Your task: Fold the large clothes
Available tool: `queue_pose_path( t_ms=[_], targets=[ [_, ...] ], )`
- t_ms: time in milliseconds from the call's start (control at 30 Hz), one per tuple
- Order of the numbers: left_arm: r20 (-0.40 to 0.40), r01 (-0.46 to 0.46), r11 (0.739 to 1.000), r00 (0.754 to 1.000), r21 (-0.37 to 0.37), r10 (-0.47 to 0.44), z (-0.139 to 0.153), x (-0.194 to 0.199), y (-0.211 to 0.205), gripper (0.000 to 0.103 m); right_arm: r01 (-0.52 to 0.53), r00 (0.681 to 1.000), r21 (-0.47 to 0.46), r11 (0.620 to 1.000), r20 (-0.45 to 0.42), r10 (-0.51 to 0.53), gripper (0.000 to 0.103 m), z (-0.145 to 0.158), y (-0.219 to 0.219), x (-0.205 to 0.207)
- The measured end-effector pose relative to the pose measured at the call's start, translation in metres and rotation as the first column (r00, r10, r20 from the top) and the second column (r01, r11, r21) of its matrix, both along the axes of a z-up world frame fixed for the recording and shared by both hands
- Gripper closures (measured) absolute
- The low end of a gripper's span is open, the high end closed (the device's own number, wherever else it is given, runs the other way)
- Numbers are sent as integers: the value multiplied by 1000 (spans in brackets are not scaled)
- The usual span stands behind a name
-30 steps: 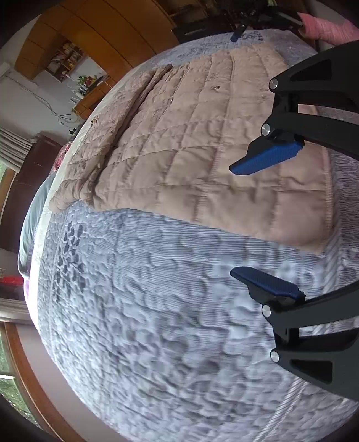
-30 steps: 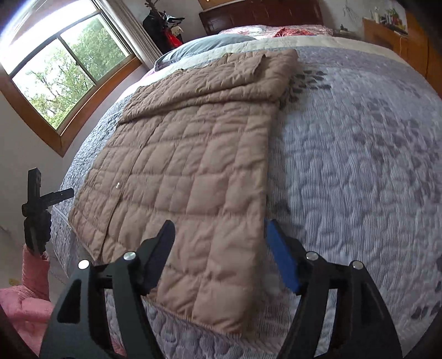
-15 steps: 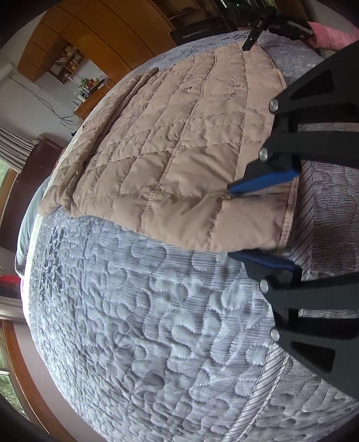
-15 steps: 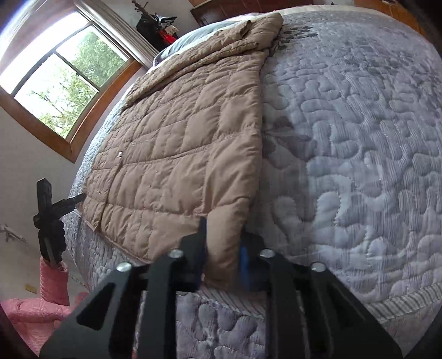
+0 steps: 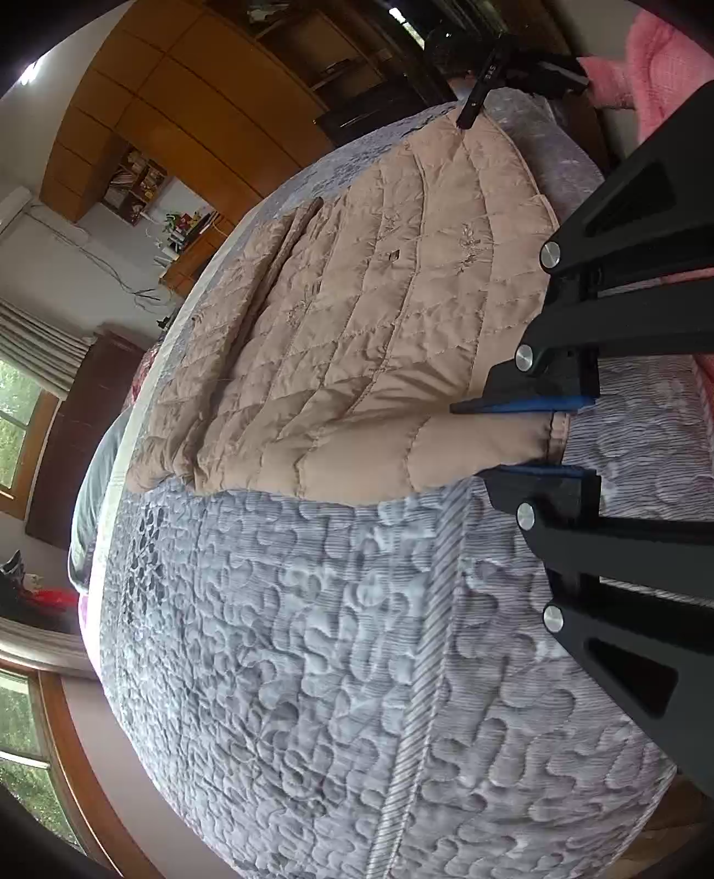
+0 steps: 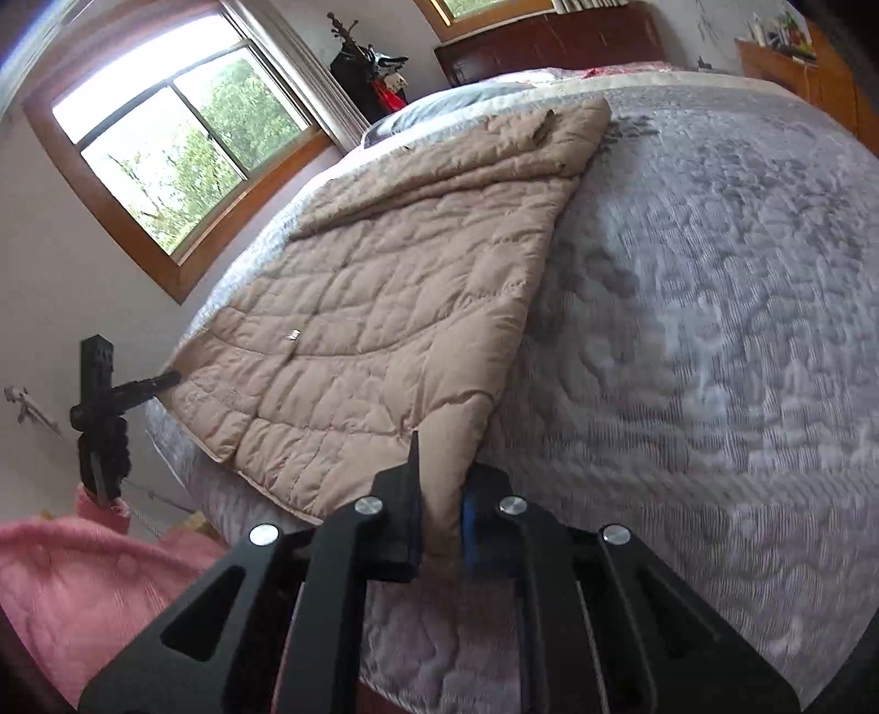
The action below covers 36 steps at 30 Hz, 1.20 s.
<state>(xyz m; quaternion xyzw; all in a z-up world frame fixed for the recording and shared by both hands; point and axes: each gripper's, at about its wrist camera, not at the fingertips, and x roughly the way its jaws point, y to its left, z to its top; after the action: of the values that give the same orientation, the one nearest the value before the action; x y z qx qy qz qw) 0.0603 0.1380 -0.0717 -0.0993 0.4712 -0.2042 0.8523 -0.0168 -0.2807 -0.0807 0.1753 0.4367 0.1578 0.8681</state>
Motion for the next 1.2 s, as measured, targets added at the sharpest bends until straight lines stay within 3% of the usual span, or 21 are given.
queue_pose_path(
  t_ms=[133, 200, 400, 567, 800, 1000, 1200],
  targets=[
    [-66, -4, 997, 998, 78, 9, -38, 1, -4, 87, 47, 995, -2, 999, -88, -47, 94, -31, -2, 6],
    [-82, -13, 998, 997, 60, 18, -49, 3, -3, 86, 66, 991, 26, 997, -114, -63, 94, -41, -5, 15],
    [-8, 21, 999, 1000, 32, -21, -21, -1, 0, 87, 80, 996, 56, 995, -37, -78, 94, -13, -14, 15],
    [99, 44, 998, 994, -38, -40, 26, 10, -3, 88, 78, 993, 55, 995, 80, -82, 94, 37, -17, 18],
    [205, 37, 999, 978, -17, -33, 85, 78, -17, 88, 89, 980, 86, 992, 168, -102, 94, 99, -41, 75],
    [235, 25, 999, 972, -23, -19, 112, 162, -32, 88, 121, 983, 156, 980, 120, -140, 94, 120, -66, 144],
    [218, -10, 1000, 976, 2, 10, 112, 250, -58, 88, 169, 984, 174, 970, 30, -176, 94, 123, -86, 222]
  ],
)
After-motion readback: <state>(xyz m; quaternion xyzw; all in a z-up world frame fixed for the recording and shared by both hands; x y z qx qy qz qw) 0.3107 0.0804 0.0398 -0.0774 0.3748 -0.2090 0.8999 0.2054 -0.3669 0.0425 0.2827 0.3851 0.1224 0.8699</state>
